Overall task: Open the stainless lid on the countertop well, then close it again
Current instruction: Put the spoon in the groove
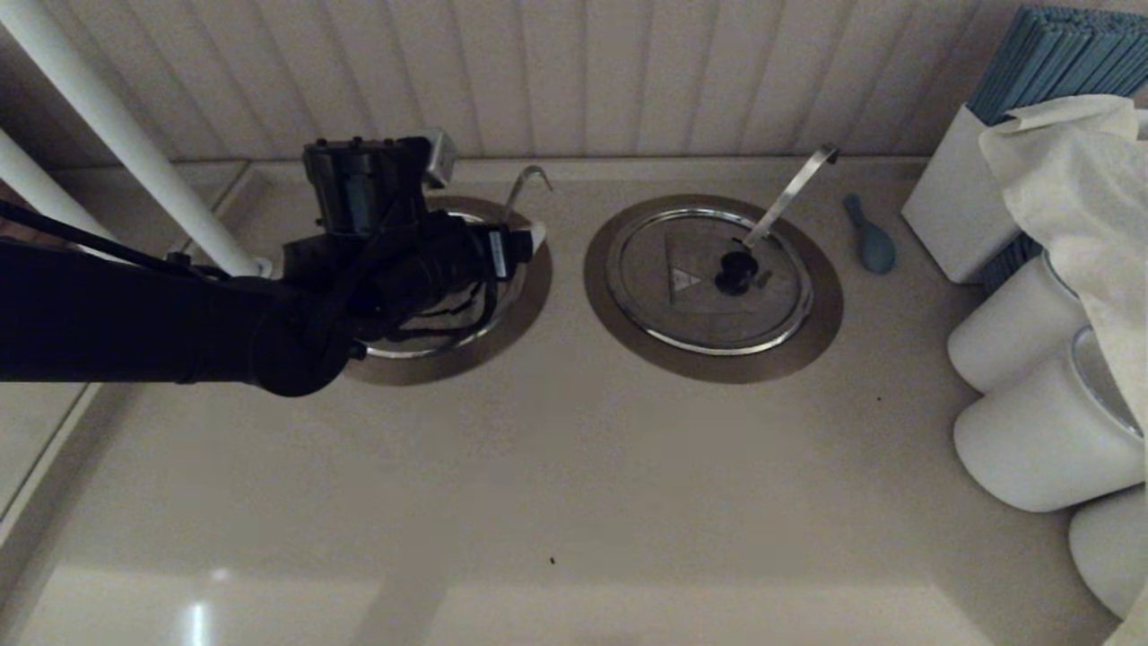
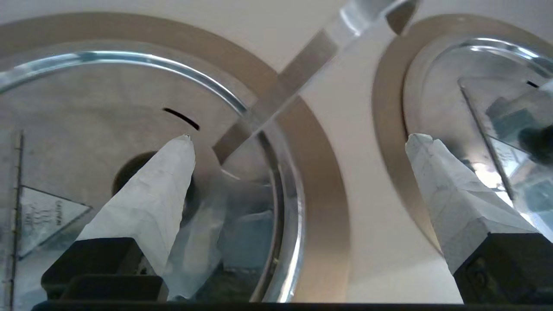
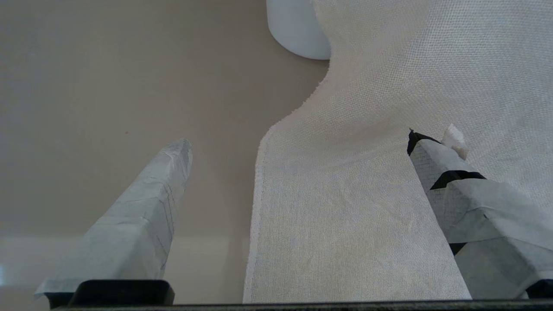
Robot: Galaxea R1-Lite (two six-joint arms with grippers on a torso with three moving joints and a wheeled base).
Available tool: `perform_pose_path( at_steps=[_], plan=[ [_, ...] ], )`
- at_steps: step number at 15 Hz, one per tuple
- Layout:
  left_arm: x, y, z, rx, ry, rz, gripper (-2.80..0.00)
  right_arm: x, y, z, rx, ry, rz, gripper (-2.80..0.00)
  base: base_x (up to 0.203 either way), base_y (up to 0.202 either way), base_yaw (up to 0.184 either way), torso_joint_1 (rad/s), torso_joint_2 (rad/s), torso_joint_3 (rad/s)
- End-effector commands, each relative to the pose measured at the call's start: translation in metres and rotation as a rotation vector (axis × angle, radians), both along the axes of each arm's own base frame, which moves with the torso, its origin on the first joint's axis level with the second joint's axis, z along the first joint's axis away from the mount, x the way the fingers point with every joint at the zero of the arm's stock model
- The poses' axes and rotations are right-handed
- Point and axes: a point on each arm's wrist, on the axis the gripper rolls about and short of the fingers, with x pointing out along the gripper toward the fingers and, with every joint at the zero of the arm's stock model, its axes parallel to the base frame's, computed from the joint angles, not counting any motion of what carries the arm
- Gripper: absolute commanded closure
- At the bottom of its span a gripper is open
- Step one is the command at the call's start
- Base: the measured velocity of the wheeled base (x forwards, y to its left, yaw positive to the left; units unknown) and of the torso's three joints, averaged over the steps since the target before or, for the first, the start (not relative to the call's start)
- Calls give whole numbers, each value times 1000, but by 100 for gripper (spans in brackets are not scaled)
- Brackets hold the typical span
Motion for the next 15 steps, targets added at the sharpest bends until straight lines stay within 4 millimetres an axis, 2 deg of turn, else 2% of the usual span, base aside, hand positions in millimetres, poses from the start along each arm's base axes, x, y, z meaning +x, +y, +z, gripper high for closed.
perform_pose_path(
  at_steps=[1,4,11,15],
  plan=[
    [4,-1,-2,-1,-8,3,-280,0,0,0,0,1,1,-280,0,0,0,0,0,0],
    [16,-6,-10,-10,-30,7,-280,0,0,0,-2,0,1,-280,0,0,0,0,0,0],
    [46,-4,-19,-16,-42,56,-280,0,0,0,-2,1,2,-280,0,0,0,0,0,0],
    [66,9,-16,-36,-74,148,-280,0,0,0,-2,0,1,-280,0,0,0,0,0,0]
  ],
)
